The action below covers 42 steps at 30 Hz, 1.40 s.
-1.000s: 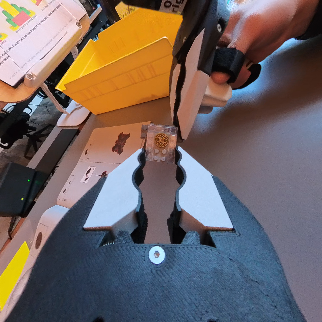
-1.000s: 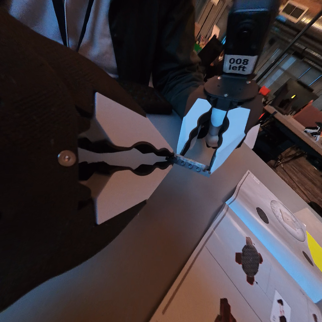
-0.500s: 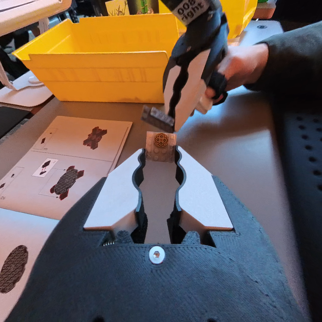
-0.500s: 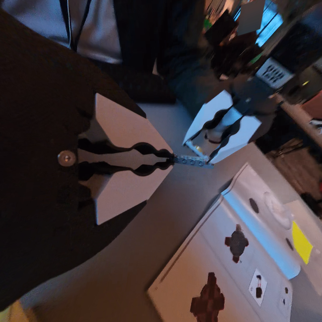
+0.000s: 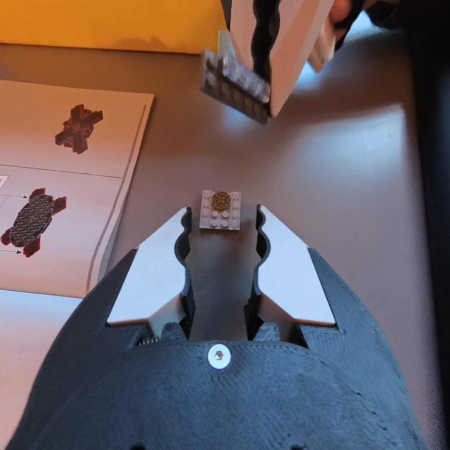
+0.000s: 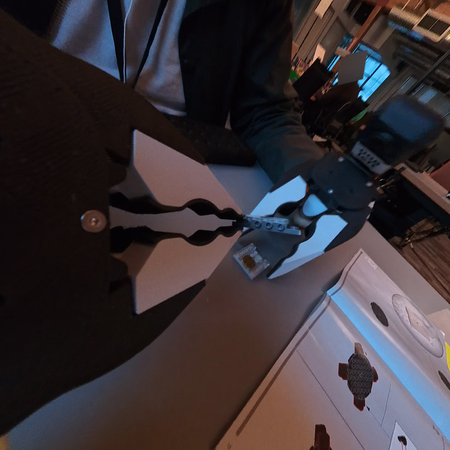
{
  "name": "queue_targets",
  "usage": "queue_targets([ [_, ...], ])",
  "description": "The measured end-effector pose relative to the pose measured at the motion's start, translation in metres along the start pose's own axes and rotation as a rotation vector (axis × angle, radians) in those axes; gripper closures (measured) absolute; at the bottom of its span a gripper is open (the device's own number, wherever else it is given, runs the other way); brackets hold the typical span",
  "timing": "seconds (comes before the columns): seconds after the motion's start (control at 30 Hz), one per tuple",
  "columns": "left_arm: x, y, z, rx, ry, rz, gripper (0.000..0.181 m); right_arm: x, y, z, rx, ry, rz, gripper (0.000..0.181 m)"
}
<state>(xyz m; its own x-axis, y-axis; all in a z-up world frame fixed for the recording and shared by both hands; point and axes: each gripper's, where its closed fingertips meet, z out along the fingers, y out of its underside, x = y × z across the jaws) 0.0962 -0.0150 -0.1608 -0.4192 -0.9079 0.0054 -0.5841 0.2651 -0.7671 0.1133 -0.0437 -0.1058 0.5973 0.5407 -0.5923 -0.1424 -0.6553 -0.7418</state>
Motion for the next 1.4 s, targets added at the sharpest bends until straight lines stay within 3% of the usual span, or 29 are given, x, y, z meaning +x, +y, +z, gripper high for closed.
queue_targets([
  [0.13, 0.001, -0.027, -0.016, 0.163, 0.052, -0.076, 0.132, 0.017, 0.007, 0.001, -0.068, 0.171, -0.174, 0.177],
  [0.27, 0.007, -0.052, -0.027, 0.323, 0.162, -0.237, 0.144, 0.013, -0.006, 0.004, -0.039, 0.298, -0.392, 0.177],
  [0.37, 0.006, -0.060, -0.029, 0.391, 0.192, -0.288, 0.158, 0.002, -0.004, 0.011, -0.048, 0.267, -0.473, 0.177],
  [0.5, 0.017, -0.064, -0.037, 0.421, 0.220, -0.180, 0.172, -0.006, 0.004, 0.015, -0.074, 0.174, -0.440, 0.177],
  [0.73, 0.029, -0.064, -0.038, 0.420, 0.283, -0.154, 0.168, -0.012, 0.007, 0.011, -0.075, 0.087, -0.377, 0.177],
  [1.0, 0.033, -0.074, -0.050, 0.492, 0.386, -0.224, 0.178, -0.028, 0.008, 0.013, -0.058, -0.029, -0.324, 0.177],
  [1.17, 0.029, -0.076, -0.051, 0.501, 0.363, -0.241, 0.178, -0.024, 0.004, 0.011, -0.025, -0.019, -0.321, 0.177],
  [1.3, 0.036, -0.085, -0.062, 0.557, 0.393, -0.205, 0.178, -0.037, -0.005, 0.009, 0.052, -0.102, -0.308, 0.150],
  [1.4, 0.036, -0.089, -0.068, 0.590, 0.378, -0.178, 0.179, -0.049, -0.007, 0.007, 0.069, -0.199, -0.252, 0.163],
])
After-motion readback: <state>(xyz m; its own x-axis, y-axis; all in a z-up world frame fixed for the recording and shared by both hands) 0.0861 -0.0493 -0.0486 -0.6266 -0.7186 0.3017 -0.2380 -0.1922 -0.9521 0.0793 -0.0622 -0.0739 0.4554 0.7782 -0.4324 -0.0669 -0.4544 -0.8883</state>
